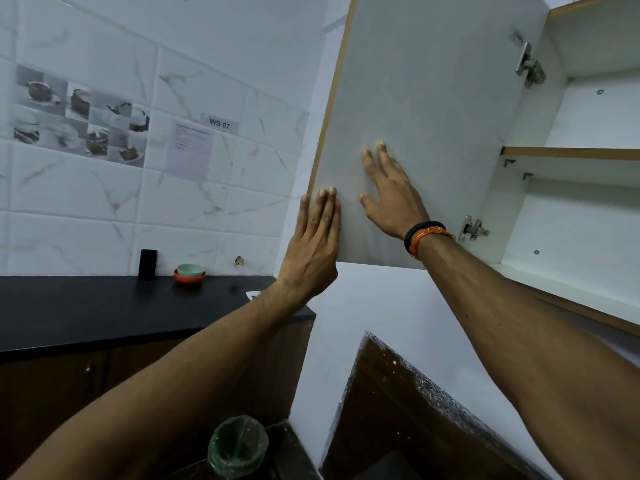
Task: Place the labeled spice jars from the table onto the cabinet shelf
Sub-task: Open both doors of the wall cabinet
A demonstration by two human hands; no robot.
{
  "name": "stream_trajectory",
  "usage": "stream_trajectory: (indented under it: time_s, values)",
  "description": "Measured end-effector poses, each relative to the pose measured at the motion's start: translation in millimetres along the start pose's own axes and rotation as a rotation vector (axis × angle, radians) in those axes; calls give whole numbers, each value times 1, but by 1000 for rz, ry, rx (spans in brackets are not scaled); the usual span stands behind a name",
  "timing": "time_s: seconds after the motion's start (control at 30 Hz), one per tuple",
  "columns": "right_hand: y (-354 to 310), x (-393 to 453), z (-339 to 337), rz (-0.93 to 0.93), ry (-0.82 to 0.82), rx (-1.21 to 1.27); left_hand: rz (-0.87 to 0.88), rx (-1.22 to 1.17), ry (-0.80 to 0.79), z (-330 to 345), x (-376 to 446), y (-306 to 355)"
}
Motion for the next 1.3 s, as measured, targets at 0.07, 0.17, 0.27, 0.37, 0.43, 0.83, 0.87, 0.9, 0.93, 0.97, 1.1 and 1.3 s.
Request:
stream_trajectory:
  time_s: [0.07,0.17,0.27,0.37,0.43,0.83,0.87,0.9,0.93,0.97,1.1,1.3]
  values:
    - [9,-9,-2,26,-39,1,-19,14,3,-2,1,3]
    - [29,-30,-8,73,-63,-32,-30,22,19,-5,2,16]
    - [51,-49,-18,122,-90,-91,-23,-12,9,-8,3,35]
    - [75,-71,-36,175,-116,-189,17,-71,-29,-6,4,60]
    - [93,-87,-52,207,-127,-262,59,-117,-54,-3,7,82]
    - [199,-209,-176,460,-212,-645,383,-661,-115,-7,28,260]
    - [206,-219,-187,486,-223,-671,412,-698,-115,-10,30,276]
    - [212,-229,-197,515,-230,-692,445,-727,-113,-14,32,291]
    - [219,-242,-208,549,-239,-718,479,-755,-115,-17,33,309]
    - [224,-251,-216,576,-242,-742,507,-774,-116,-19,34,323]
    - [240,-287,-253,682,-269,-804,596,-889,-124,-31,36,387]
    - [257,-323,-299,791,-251,-877,653,-1114,-200,-63,52,469]
Point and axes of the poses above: each hand's wrist, its own x-axis towards the middle knuckle, its own z-axis out of the palm, y = z × x, the point moved 5 cm from there along x, towards the middle knuckle, and after that the axes turned 2 degrees about -z, right-handed, at the moved point
